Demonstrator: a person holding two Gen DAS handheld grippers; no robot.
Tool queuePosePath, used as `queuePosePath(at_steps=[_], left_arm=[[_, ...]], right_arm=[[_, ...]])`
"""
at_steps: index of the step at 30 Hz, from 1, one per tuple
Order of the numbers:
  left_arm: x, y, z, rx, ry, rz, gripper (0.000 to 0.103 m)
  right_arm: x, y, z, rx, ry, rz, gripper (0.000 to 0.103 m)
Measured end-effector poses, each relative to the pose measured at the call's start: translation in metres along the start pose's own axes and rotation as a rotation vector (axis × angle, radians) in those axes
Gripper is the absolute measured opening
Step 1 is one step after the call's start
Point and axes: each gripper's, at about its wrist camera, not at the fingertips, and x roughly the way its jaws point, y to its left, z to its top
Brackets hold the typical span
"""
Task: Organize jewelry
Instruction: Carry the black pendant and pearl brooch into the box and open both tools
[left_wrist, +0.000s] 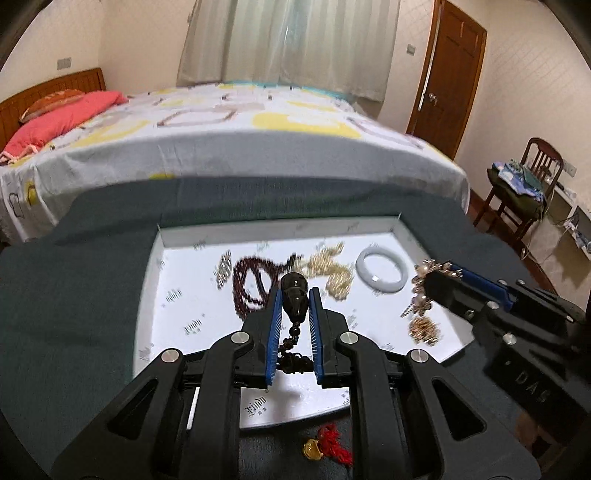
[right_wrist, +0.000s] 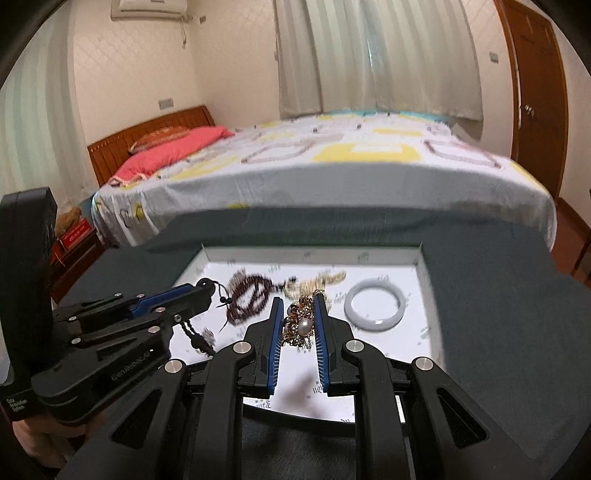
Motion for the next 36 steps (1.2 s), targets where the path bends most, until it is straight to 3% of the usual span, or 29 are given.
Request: queuePosePath(at_steps=[8, 18, 22, 25, 26, 36], left_arm=[[0.034, 0.006, -0.020, -0.008, 0.078, 0.016, 0.015], [0.050, 0.008, -0.027, -0.015, 0.124, 0.029, 0.015], [0.050, 0.009, -0.027, -0.019, 0.128, 0.031, 0.026], [0.050, 0.009, -0.028, -0.016, 0.128, 0.032, 0.035], [0.049, 0.009, -0.027, -0.017, 0.125, 0.036, 0.041], [0.032, 0.010, -0.022, -0.035, 0.089, 0.030, 0.059]], right_arm=[[0.042, -0.009, -0.019, 0.021, 0.112, -0.005, 0.017], [0.055, -0.017, -0.026, 0.046, 0.153, -0.013, 0.019], [0.055, -0.018, -0.026, 0.039, 0.157, -0.016, 0.020], [0.050, -0.017, -0.024, 0.041, 0.134, -0.016, 0.050], [0.049, -0.017, -0.023, 0.036, 0.126, -0.024, 0.052], [0.034, -0.018, -0.018, 0.045, 0.097, -0.033, 0.052]])
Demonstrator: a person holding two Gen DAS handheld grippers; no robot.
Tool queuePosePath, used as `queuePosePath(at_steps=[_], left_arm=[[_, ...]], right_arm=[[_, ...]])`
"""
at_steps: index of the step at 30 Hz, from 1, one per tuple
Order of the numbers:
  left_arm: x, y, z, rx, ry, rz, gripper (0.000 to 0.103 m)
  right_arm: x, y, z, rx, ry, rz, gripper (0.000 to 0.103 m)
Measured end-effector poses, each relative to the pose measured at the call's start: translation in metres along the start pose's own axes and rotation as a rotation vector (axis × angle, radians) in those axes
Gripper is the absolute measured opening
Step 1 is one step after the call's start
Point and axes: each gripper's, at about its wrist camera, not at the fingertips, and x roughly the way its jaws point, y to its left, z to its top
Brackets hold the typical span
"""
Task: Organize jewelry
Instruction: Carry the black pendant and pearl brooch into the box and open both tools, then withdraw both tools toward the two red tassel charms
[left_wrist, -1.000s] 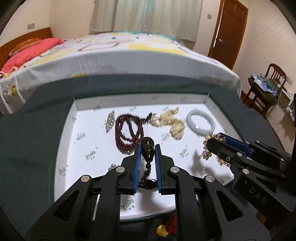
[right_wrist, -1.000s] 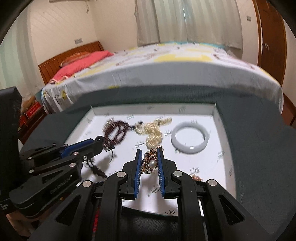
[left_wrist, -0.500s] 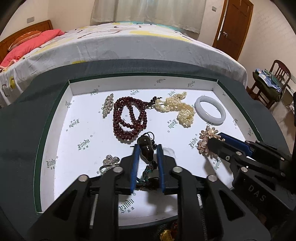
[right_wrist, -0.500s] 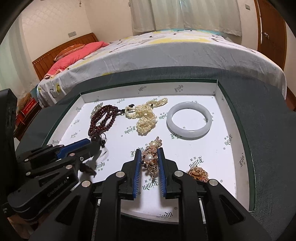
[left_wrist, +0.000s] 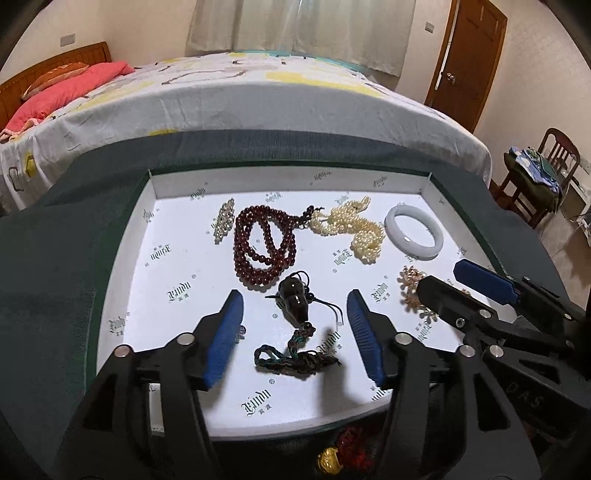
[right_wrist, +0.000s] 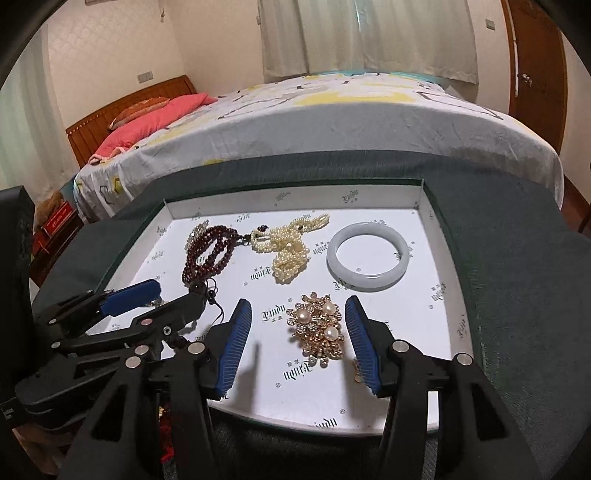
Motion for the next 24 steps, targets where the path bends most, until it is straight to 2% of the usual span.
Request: queuePosePath(at_steps=[5, 10, 16, 24], left_arm=[[-0.023, 0.002, 0.000, 0.002, -0.035, 0.003, 0.068], [-0.049, 0.013, -0.004, -0.012, -0.059, 0.019, 0.068], [-0.077, 0.033, -0.021, -0.032, -0.062, 0.052, 0.068], [-0.086, 0.038, -0.069, -0.006, 0.016, 0.087, 0.068]], right_arm=[[-0.021, 0.005, 0.001, -0.014, -0.034, -0.015, 0.054], [-0.044, 0.009, -0.004, -0.022, -0.065, -0.031, 0.058], [-0.061, 0.012, -0.023, -0.031, -0.047, -0.043, 0.058], [-0.070, 0.012, -0.059, -0.035, 0.008, -0.052, 0.058]])
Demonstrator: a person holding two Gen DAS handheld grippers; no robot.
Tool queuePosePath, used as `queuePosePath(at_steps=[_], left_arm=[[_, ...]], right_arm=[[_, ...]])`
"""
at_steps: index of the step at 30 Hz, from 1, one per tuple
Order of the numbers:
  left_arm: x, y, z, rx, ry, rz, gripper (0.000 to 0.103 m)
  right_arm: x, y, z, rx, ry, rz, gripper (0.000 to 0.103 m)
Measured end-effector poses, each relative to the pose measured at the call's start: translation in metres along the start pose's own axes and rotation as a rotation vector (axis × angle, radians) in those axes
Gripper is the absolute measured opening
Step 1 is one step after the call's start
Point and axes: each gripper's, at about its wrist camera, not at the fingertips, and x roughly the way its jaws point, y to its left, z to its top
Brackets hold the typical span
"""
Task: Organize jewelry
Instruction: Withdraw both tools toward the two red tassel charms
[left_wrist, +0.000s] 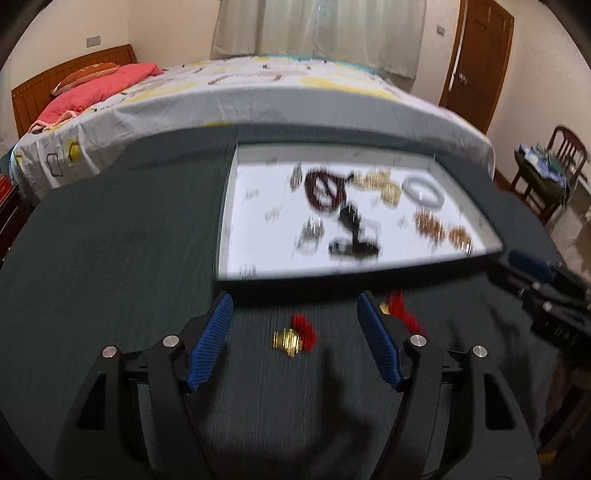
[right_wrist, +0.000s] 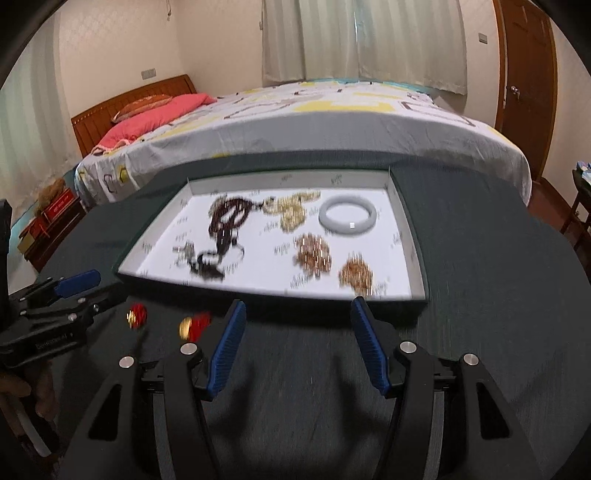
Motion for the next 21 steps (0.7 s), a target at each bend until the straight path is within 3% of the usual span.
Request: queuePosePath(at_steps=[5, 12, 14, 21], left_arm=[[0.005, 0.002, -0.019, -0.008, 0.037, 0.010, 0.067], [0.015, 0.003, -0.022, -0.002, 0.055, 0.033, 0.066], [0.019, 0.002, -0.020, 0.002, 0.059, 0.033, 0.058], [0.029, 0.002, -0.014, 0.006, 0.071, 0.022, 0.047]], right_arm=[[-0.003, -0.004, -0.014, 0.006, 0.025, -0.001, 0.058], [-0.005, -0.013, -0.025, 0.027, 0.037, -0.017, 0.058], [-0.005, -0.015, -0.026, 0.034, 0.039, -0.019, 0.058], [-0.002, -0.016, -0.027, 0.034, 0.047, -0.014, 0.058]])
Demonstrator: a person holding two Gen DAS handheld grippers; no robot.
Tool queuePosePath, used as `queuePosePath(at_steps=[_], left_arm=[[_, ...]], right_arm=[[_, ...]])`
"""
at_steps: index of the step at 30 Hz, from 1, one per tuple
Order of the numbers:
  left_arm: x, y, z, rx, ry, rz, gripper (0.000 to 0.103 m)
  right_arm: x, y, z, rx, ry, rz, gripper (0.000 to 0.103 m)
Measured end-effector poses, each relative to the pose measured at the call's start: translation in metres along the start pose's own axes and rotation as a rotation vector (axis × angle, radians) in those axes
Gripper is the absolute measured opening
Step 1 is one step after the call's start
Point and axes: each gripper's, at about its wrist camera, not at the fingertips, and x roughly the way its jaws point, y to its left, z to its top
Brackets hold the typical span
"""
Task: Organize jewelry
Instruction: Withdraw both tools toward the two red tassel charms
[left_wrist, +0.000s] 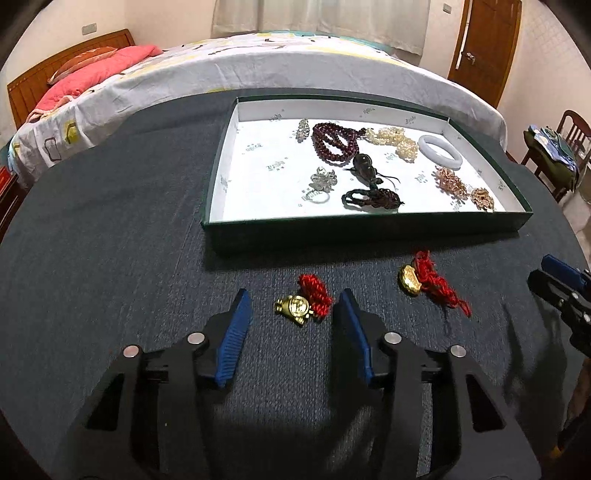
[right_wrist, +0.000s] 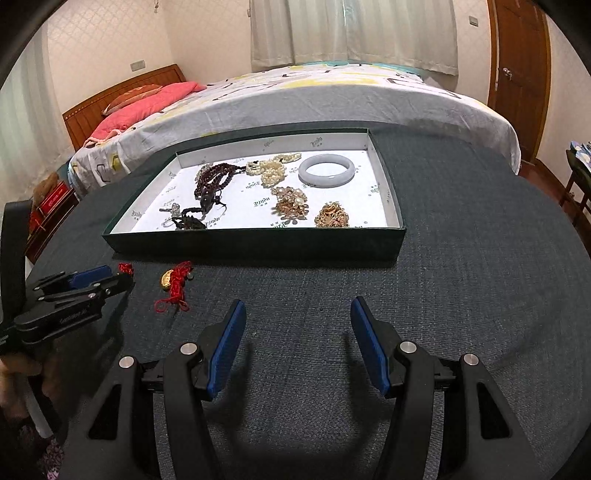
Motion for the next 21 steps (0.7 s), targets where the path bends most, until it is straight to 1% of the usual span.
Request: queuePosePath(at_steps=[3, 5, 6, 8, 10, 13, 21], left_arm=[[0.001, -0.002, 0.005, 0.012, -0.005, -0.016, 0.038], [0.002, -0.004, 0.006, 0.021, -0.001, -0.027, 0.029], [0.003, -0.004, 0.006, 0.025, 0.002, -0.030, 0.027], [0.003, -0.005, 0.005, 0.025, -0.001, -0.031, 0.025], [0.002, -0.005, 0.004, 0.028, -0.006, -0.026, 0.020], [0.001, -0.005, 0.003, 0.033, -0.012, -0.029, 0.015], [-0.009, -0.003, 0.002, 0.051, -0.039, -0.017, 0.014]], right_arm=[[0.002, 0.000, 0.000, 0.003, 0.005, 0.000, 0.058], [0.002, 0.000, 0.000, 0.004, 0.007, 0.000, 0.058], [0.002, 0.000, 0.000, 0.004, 0.008, 0.000, 0.058], [0.003, 0.000, 0.000, 0.005, 0.009, 0.001, 0.058], [0.003, -0.001, 0.000, 0.005, 0.009, 0.002, 0.058], [0.005, 0.001, -0.001, 0.004, 0.013, 0.007, 0.058], [0.007, 0.015, 0.002, -0.017, 0.018, 0.030, 0.058]])
